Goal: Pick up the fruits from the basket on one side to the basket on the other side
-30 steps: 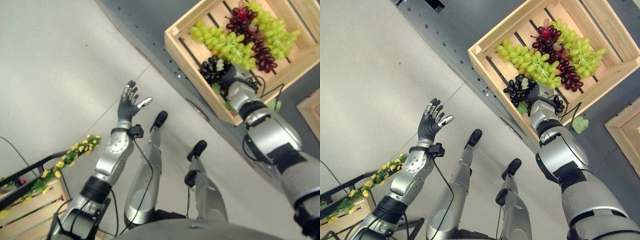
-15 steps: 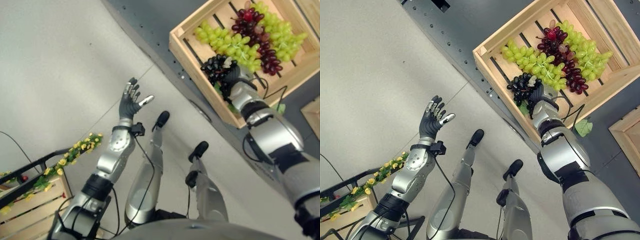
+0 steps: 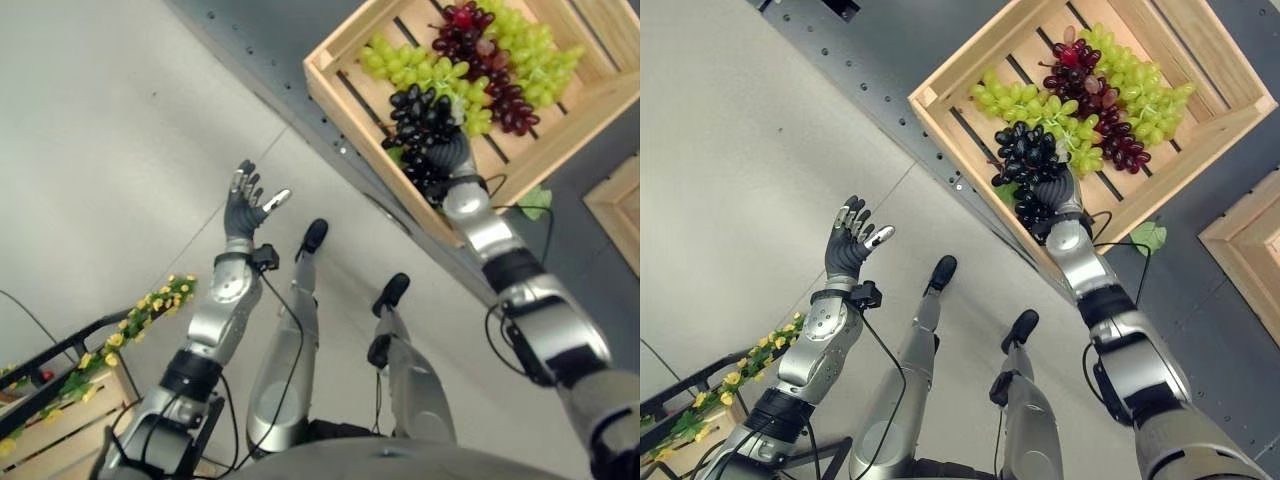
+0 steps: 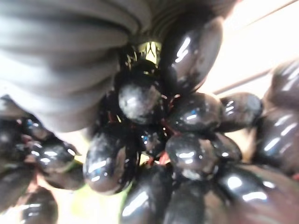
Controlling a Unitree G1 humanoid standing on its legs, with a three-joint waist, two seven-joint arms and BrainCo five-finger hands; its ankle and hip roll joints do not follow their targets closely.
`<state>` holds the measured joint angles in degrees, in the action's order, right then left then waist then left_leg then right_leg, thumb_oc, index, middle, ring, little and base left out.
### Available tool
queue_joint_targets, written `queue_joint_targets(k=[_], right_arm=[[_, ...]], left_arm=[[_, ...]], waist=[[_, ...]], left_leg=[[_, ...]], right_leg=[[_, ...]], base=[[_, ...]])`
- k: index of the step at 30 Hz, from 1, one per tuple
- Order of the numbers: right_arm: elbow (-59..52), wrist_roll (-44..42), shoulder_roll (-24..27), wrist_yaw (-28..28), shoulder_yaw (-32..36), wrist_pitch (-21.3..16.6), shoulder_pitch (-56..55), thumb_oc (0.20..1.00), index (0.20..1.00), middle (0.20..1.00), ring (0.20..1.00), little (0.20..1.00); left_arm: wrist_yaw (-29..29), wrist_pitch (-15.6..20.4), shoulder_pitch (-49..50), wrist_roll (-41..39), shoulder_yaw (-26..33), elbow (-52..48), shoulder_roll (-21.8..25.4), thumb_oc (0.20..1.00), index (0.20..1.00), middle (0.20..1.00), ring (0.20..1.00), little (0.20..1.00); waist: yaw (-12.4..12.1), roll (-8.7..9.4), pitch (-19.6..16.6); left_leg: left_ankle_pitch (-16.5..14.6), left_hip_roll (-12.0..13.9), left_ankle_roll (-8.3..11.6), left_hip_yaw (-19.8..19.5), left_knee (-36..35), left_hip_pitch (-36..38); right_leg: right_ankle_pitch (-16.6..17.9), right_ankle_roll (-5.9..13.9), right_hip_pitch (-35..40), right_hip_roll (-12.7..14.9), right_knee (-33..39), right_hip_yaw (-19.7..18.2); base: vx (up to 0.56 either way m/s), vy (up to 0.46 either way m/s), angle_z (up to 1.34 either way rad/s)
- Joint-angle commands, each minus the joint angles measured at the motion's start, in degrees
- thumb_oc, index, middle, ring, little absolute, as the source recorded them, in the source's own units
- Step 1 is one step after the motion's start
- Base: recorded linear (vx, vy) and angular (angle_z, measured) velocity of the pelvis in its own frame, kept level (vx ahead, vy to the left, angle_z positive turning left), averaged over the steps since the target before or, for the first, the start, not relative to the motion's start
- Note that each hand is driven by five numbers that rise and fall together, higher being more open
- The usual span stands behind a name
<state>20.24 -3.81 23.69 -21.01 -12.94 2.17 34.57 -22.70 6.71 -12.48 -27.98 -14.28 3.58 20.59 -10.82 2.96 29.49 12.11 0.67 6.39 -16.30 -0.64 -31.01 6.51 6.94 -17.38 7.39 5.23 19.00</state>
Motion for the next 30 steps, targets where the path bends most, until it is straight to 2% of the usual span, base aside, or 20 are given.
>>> queue_joint_targets(k=[1, 12, 21, 26, 30], right_arm=[[-6.5, -3.6, 1.69, 1.72, 2.13, -5.57, -2.87, 0.2, 0.2, 0.2, 0.2, 0.2], [-18.18, -7.84, 3.54, 6.43, 5.76, -7.5, -8.97, 0.2, 0.2, 0.2, 0.2, 0.2], [-24.25, -17.6, 7.89, 13.12, 8.25, -8.55, -11.09, 0.2, 0.2, 0.2, 0.2, 0.2], [-24.63, -21.84, 10.29, 16.52, 6.29, -8.01, -9.46, 0.2, 0.2, 0.2, 0.2, 0.2], [-23.5, -23.0, 11.0, 17.66, 0.89, -6.84, -3.99, 0.2, 0.2, 0.2, 0.2, 0.2]], left_arm=[[0.06, 0.83, 2.8, 2.76, 3.5, -2.86, 0.36, 1.0, 1.0, 1.0, 1.0, 1.0], [2.98, -0.38, 5.02, 3.58, 5.11, -3.68, 2.45, 1.0, 1.0, 1.0, 1.0, 1.0], [7.55, -2.14, 4.15, 7.65, 5.79, -4.11, 7.12, 1.0, 1.0, 1.0, 1.0, 1.0], [9.32, -1.93, 1.83, 8.96, 5.3, -4.83, 9.76, 1.0, 1.0, 1.0, 1.0, 1.0], [10.18, -1.61, -2.35, 9.61, 3.06, -5.17, 11.99, 1.0, 1.0, 1.0, 1.0, 1.0]], waist=[[1.77, 1.45, 0.14], [3.83, 1.94, -2.4], [5.23, 2.19, -4.52], [5.46, 2.45, -5.78], [5.34, 2.56, -7.44]], left_leg=[[-2.73, -2.21, -2.22, 3.61, -4.36, 4.29], [-2.65, -1.61, -2.68, 4.88, -4.36, 5.96], [-3.04, -1.37, -2.91, 5.52, -4.36, 7.8], [-3.34, -1.3, -3.08, 5.74, -4.36, 8.87], [-3.78, -1.27, -3.36, 6.25, -4.36, 10.5]], right_leg=[[-6.44, 0.72, 3.43, 0.54, -3.98, -1.78], [-5.88, 0.75, 3.59, 0.69, -4.82, -3.48], [-6.21, 0.79, 4.22, 1.01, -6.07, -4.11], [-6.58, 0.75, 4.64, 1.03, -6.73, -4.44], [-7.03, 0.77, 5.42, 1.18, -7.57, -5.0]], base=[[-0.02, 0.003, -0.14], [-0.01, 0.016, -0.1], [0.0, 0.0, 0.0], [0.01, 0.006, -0.03], [0.01, 0.003, -0.02]])
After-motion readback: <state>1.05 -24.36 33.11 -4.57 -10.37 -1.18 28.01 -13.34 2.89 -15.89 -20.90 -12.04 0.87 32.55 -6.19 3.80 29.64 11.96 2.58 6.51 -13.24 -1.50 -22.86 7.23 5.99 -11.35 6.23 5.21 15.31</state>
